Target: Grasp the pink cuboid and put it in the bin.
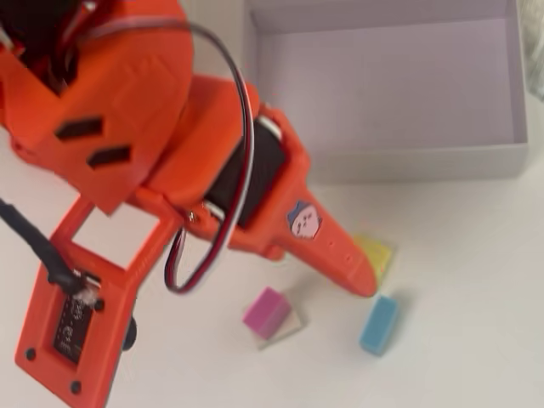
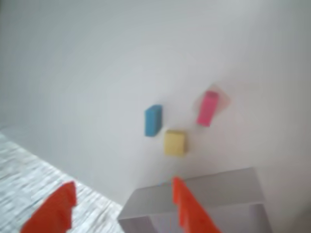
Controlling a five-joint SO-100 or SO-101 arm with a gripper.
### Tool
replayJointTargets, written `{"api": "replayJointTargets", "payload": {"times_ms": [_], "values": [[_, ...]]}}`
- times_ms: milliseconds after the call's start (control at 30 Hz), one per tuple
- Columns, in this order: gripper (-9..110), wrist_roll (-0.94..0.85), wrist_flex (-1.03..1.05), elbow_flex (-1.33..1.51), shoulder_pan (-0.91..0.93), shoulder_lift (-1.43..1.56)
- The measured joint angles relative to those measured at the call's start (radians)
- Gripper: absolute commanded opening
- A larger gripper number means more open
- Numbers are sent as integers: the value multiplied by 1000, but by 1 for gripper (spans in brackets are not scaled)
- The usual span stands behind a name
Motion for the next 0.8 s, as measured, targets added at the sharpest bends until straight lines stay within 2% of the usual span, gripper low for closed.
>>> {"api": "replayJointTargets", "payload": {"times_ms": [333, 800], "values": [[25, -100, -94, 290, 103, -5], [21, -103, -212, 370, 121, -100]]}}
